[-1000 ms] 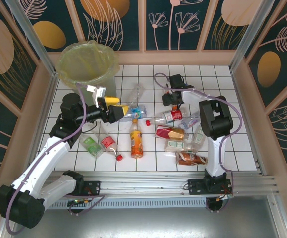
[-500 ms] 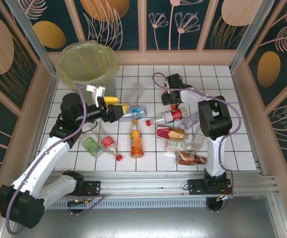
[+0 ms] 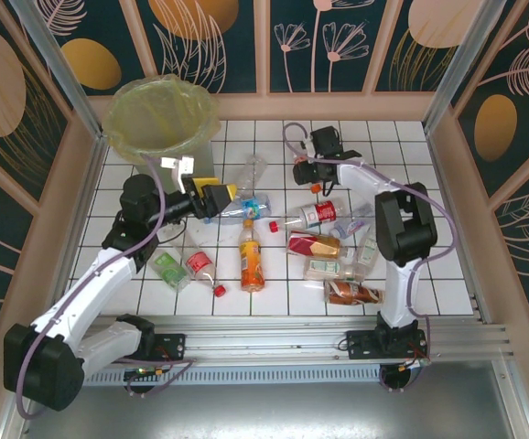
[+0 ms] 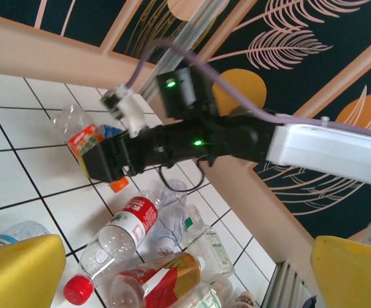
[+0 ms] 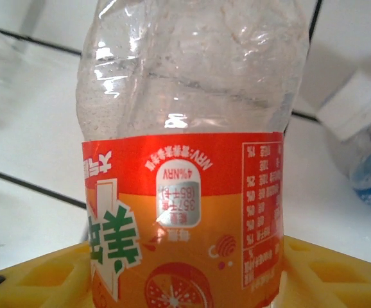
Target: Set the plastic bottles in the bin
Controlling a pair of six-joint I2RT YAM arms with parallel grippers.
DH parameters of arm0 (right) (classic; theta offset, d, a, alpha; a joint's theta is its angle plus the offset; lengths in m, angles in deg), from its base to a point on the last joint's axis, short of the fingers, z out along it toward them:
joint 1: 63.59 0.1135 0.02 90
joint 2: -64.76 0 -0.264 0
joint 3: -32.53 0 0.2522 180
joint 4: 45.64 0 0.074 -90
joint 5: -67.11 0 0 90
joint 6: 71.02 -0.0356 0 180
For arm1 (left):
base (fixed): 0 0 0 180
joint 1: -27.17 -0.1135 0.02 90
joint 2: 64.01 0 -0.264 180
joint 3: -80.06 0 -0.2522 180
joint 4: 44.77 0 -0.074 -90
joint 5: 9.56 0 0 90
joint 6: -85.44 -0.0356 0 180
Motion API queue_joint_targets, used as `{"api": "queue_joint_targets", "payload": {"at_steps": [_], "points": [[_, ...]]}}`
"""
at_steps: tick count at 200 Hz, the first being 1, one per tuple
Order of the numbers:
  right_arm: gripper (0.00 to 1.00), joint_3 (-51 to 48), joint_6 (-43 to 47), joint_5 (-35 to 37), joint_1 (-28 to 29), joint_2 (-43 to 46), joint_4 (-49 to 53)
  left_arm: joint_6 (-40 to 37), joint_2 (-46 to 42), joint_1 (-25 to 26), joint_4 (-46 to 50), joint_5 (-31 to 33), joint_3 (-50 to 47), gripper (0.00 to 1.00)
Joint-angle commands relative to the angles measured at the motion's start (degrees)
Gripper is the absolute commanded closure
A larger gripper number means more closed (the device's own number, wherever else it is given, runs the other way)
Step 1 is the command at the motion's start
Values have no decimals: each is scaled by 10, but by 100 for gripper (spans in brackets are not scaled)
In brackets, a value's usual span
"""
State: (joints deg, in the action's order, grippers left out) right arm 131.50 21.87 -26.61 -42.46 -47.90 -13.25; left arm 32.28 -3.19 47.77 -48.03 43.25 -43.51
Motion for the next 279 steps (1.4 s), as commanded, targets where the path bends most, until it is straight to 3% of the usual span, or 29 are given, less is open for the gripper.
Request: {"api": "queue_joint_targets", "payload": {"at_steps": [1, 89, 122, 196, 279], "points": [[41, -10, -9, -78, 8, 77, -19, 34, 27, 8, -77, 13, 0, 2], [41, -128, -79, -393, 8, 254, -99, 74, 137, 29, -235, -34, 37, 2], [41, -163, -109, -470, 14, 287, -137, 88, 171, 42, -258, -52, 62, 2], [41, -184, -135, -536, 36, 304, -177, 133, 203, 70, -257, -30, 96, 1], [41, -188, -124, -541, 56, 308, -165, 184, 229, 72, -240, -14, 127, 4]]}}
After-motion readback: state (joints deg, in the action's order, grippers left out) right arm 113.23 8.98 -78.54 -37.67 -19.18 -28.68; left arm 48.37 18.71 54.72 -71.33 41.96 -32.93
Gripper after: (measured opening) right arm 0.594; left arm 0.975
